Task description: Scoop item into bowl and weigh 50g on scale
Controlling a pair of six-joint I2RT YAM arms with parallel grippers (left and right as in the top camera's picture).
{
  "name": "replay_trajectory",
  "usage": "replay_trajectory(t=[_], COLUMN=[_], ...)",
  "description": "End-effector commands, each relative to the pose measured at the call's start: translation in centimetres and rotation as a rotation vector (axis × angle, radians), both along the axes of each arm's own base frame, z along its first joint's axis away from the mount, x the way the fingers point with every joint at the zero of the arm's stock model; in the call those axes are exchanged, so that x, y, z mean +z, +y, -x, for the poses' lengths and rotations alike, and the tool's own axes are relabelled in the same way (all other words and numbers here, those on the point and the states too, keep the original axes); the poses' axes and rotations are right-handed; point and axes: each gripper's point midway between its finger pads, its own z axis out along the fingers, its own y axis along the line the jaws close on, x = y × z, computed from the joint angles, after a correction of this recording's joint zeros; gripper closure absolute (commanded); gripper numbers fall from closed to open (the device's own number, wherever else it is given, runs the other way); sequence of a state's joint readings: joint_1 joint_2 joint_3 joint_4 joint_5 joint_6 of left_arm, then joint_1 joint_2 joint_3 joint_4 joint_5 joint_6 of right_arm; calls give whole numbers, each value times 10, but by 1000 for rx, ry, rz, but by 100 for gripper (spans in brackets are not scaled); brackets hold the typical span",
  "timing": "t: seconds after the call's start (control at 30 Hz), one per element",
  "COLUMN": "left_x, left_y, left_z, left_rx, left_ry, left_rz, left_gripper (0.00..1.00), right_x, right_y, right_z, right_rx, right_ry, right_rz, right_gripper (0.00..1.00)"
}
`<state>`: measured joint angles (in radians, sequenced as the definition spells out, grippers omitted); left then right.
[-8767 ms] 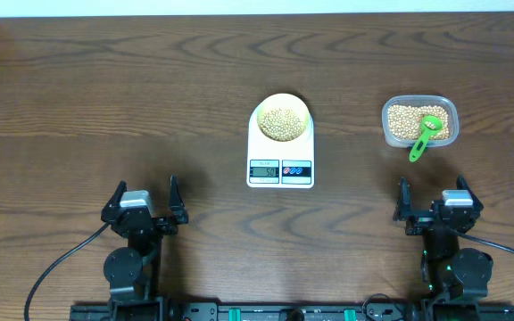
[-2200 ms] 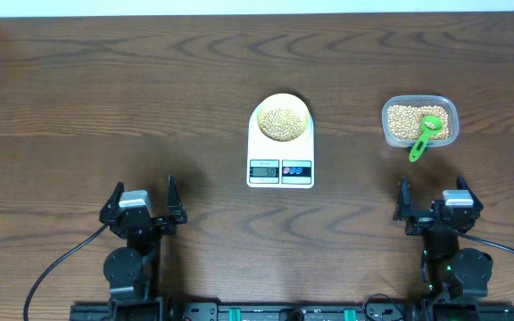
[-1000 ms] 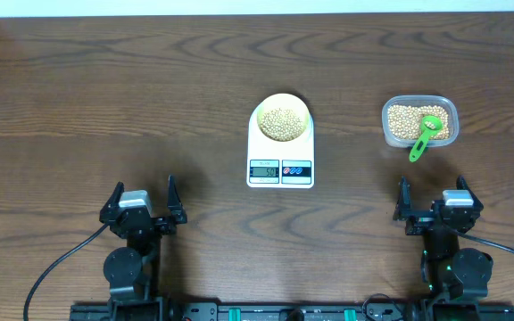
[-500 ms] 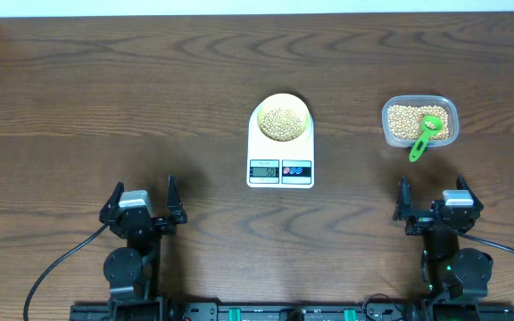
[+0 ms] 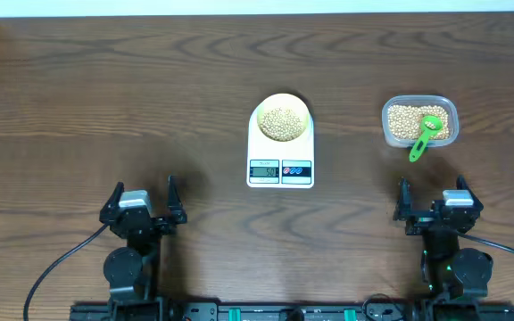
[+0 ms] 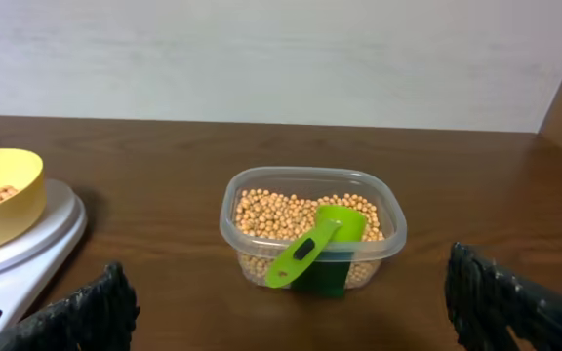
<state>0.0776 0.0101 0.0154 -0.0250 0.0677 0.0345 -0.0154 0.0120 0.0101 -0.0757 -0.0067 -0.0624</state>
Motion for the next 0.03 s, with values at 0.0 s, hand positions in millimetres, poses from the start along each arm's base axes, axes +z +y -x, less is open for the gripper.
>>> replay_trajectory(t=[0.0], left_x=[-14], left_y=[0], left_z=[1], left_rx=[-5], left_ry=[48], left_rz=[-12], left_gripper=[2], right_x=[-1], right_y=[1], right_z=[0], right_rx=[0], right_ry=[-2], right_rz=[-9], right_gripper=[1])
